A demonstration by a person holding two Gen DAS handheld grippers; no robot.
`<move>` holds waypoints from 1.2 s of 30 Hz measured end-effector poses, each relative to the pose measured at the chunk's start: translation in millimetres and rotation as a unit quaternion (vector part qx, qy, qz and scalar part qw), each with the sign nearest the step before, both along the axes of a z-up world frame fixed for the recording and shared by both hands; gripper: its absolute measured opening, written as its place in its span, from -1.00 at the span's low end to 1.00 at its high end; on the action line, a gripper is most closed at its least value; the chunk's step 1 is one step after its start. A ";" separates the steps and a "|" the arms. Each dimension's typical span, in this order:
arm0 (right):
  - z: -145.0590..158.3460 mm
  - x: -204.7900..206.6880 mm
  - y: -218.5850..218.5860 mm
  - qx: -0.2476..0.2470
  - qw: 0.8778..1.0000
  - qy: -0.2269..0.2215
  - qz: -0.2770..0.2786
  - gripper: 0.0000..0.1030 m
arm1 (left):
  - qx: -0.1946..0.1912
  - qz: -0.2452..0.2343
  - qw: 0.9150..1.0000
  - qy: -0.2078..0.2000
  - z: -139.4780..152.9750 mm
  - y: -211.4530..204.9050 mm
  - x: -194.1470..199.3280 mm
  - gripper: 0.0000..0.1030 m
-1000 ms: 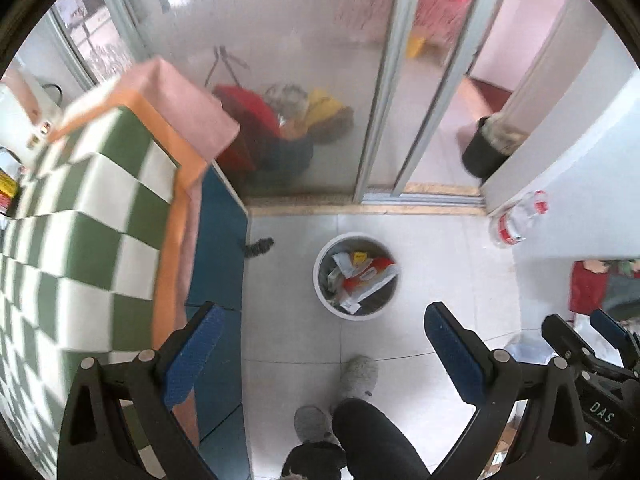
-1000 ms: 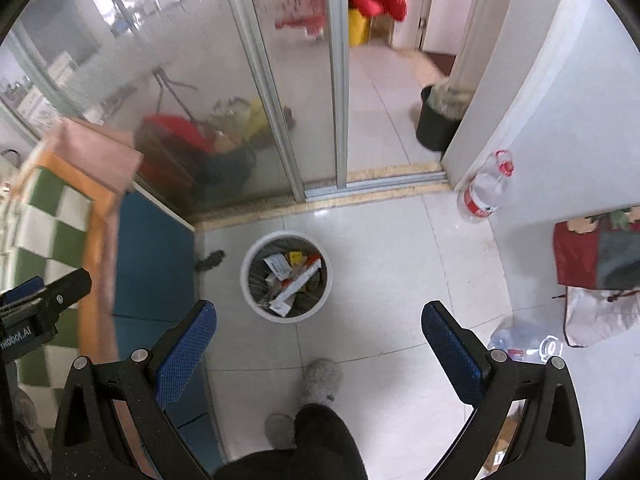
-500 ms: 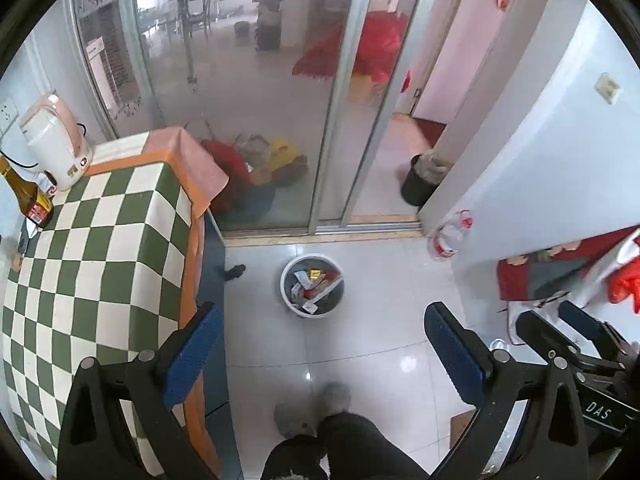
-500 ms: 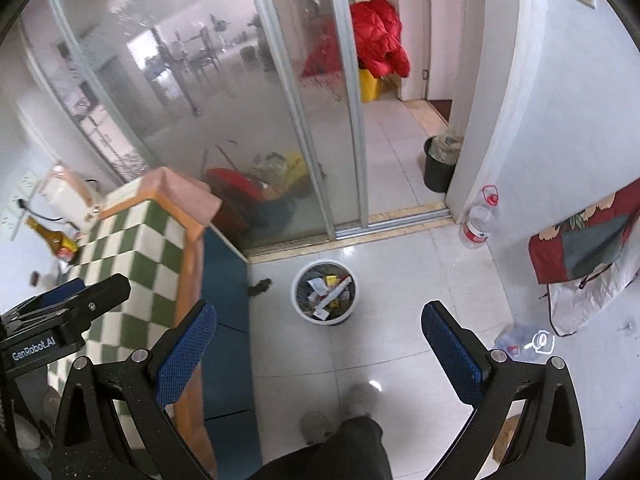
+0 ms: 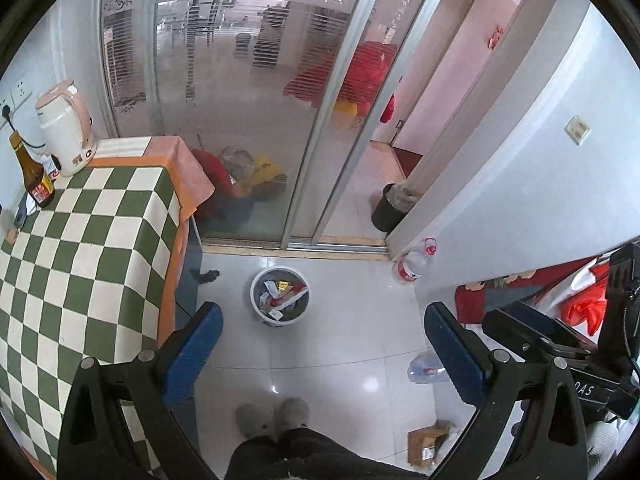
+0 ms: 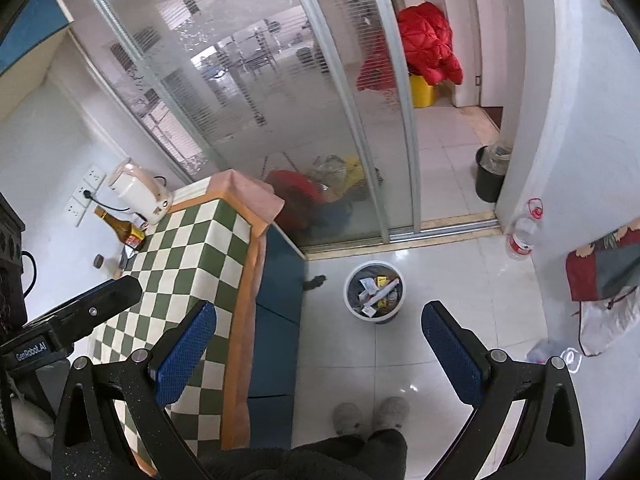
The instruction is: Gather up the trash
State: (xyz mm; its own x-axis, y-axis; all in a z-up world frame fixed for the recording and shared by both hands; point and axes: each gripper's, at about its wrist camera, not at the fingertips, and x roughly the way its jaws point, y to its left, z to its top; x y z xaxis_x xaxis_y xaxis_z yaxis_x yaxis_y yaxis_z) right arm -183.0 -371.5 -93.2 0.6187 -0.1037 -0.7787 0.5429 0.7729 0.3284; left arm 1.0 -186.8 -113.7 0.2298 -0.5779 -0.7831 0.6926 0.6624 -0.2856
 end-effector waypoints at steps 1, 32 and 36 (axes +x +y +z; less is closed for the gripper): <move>-0.3 0.3 -3.0 0.005 1.000 -0.001 0.002 1.00 | -0.002 0.001 1.000 0.003 0.0 1.8 0.0 1.00; -11.4 0.4 -3.2 0.040 0.999 0.011 0.031 1.00 | 0.010 -0.008 1.000 0.018 1.1 8.5 -15.0 1.00; -12.3 -1.9 -3.2 0.043 0.999 0.013 0.031 1.00 | 0.011 -0.011 1.000 0.022 0.1 7.1 -17.2 1.00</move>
State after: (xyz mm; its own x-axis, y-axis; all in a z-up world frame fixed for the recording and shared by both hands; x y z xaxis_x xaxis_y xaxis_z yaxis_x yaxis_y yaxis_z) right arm -184.9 -374.6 -105.5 0.6020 0.0016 -0.7985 0.5041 0.7748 0.3816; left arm -16.2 -179.7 -113.6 0.1830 -0.5656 -0.8041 0.6943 0.6535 -0.3016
